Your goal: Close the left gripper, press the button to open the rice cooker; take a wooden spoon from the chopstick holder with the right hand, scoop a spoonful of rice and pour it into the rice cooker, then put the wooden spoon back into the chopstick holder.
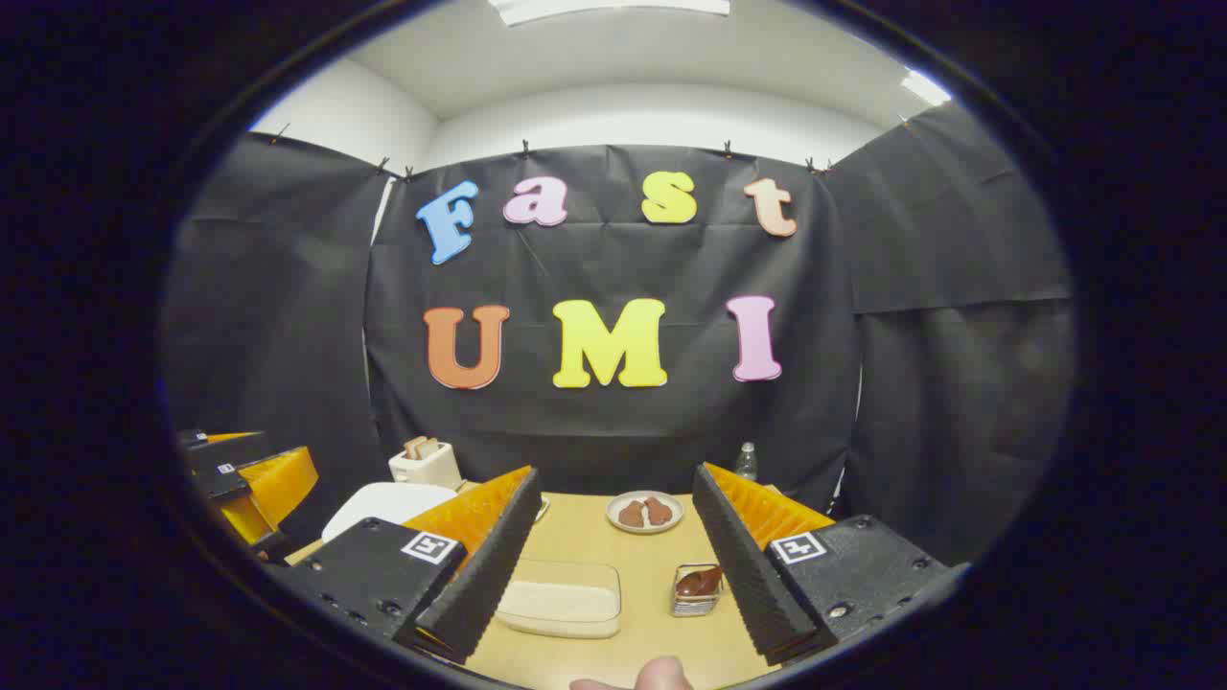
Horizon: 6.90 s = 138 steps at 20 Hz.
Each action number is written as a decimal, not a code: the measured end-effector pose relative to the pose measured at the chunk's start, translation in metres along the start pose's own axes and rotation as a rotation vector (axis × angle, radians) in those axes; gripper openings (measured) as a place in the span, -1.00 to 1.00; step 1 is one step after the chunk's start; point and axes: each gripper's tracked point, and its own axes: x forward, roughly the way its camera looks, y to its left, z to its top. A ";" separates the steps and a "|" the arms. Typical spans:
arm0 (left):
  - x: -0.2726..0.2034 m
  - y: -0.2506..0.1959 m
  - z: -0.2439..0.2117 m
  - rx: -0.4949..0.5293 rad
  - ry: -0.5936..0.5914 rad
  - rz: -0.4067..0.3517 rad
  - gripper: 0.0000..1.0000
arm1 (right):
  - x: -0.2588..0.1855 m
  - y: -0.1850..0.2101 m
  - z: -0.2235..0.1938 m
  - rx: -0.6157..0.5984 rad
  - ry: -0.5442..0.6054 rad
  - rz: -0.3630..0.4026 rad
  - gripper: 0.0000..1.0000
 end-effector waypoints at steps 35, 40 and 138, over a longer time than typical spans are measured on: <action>0.061 0.076 -0.081 -0.044 0.320 0.122 0.65 | 0.062 -0.045 -0.020 0.006 0.041 0.026 1.00; 0.083 0.099 -0.121 -0.072 0.496 0.153 -0.18 | 0.082 -0.079 -0.034 0.014 0.076 -0.017 1.00; 0.071 0.099 -0.016 -0.068 0.075 0.134 0.89 | 0.181 -0.086 -0.134 0.034 0.369 0.010 -0.72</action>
